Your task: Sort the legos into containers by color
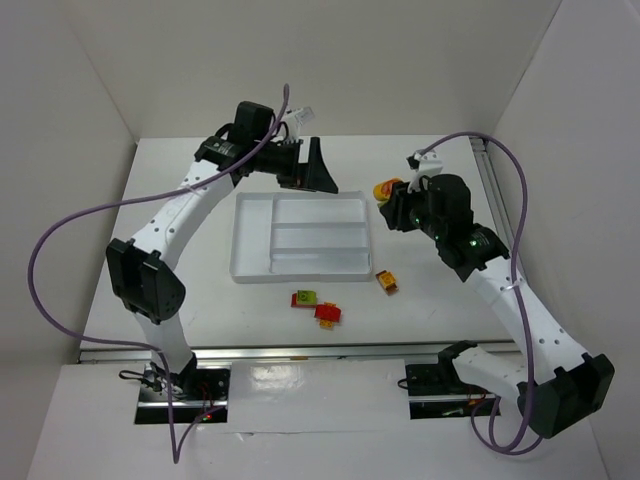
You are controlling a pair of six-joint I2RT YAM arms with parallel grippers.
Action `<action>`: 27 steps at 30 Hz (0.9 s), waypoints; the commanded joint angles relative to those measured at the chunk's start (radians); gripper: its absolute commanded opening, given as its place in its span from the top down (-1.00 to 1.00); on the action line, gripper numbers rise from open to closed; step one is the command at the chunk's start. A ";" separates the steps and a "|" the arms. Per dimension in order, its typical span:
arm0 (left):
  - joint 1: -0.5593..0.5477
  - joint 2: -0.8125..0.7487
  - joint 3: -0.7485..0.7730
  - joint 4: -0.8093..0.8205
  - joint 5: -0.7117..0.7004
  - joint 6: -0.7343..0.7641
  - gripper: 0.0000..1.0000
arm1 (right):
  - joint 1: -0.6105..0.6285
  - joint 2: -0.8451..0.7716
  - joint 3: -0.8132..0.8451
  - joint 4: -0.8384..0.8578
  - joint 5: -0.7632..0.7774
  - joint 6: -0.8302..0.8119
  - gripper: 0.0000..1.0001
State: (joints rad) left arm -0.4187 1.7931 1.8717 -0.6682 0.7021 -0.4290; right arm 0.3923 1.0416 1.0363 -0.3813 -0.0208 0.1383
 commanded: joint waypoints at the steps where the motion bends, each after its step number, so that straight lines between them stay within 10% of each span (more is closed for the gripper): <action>1: -0.026 0.057 0.047 0.105 0.096 -0.085 -0.99 | 0.017 0.001 0.036 -0.080 -0.051 -0.002 0.48; 22: -0.157 0.358 0.296 0.107 0.237 -0.185 -0.99 | 0.086 0.040 0.073 -0.090 -0.034 -0.011 0.48; 27: -0.157 0.358 0.271 0.107 0.257 -0.174 -0.72 | 0.086 0.050 0.073 -0.080 -0.034 -0.011 0.51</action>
State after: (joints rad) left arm -0.5709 2.1517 2.1227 -0.5682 0.9092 -0.6094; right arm 0.4690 1.0847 1.0603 -0.4835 -0.0635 0.1368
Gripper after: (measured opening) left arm 0.883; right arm 0.445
